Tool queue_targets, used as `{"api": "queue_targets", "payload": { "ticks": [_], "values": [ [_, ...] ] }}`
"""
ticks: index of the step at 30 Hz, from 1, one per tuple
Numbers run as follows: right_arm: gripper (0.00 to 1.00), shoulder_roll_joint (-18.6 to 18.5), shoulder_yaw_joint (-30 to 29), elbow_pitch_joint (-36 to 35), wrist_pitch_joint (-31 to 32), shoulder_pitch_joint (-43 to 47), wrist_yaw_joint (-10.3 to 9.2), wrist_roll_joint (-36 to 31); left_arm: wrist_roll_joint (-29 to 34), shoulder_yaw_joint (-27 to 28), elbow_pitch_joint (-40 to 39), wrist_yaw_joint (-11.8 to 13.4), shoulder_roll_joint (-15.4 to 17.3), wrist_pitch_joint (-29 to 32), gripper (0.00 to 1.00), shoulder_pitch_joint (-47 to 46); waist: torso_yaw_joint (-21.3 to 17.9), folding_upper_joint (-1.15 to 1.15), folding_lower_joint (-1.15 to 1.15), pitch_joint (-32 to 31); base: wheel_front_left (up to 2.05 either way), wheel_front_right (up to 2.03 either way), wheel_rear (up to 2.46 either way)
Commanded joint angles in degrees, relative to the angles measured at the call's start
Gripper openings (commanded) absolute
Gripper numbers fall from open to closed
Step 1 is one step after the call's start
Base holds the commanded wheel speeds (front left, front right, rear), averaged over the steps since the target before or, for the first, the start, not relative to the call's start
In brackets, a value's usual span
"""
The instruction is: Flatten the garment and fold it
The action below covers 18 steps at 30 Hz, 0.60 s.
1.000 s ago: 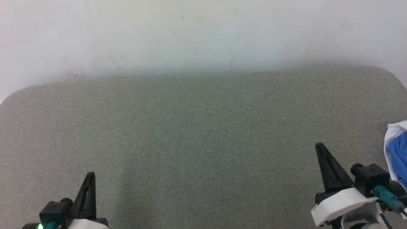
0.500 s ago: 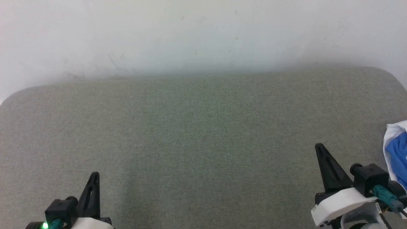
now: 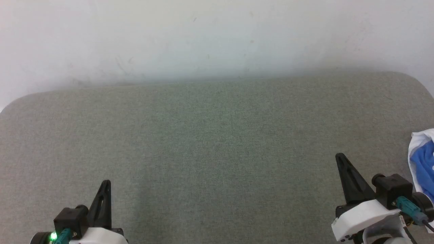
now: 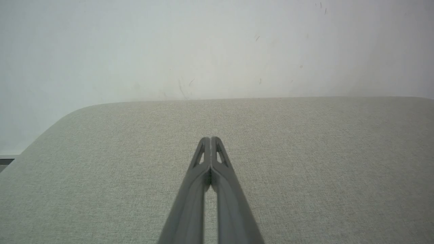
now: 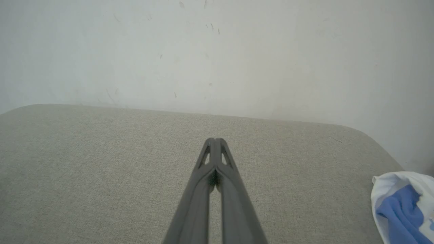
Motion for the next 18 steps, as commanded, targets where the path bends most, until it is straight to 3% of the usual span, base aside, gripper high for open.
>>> {"api": "queue_targets", "payload": {
  "ticks": [1,18],
  "values": [
    [0.00,0.13,-0.08,0.26,0.06,-0.80,-0.03,-0.31,0.83,-0.19,-0.33,0.44,-0.31,0.33,0.00,-0.96,-0.01,0.00,0.00,-0.02,0.00,0.00,0.00],
    [0.00,0.19,-0.13,0.69,0.34,-1.32,-0.04,-1.00,2.27,-0.66,-0.82,0.70,-1.44,1.89,0.00,-2.06,-0.10,0.00,0.00,-0.23,0.00,0.00,0.00]
  ]
}}
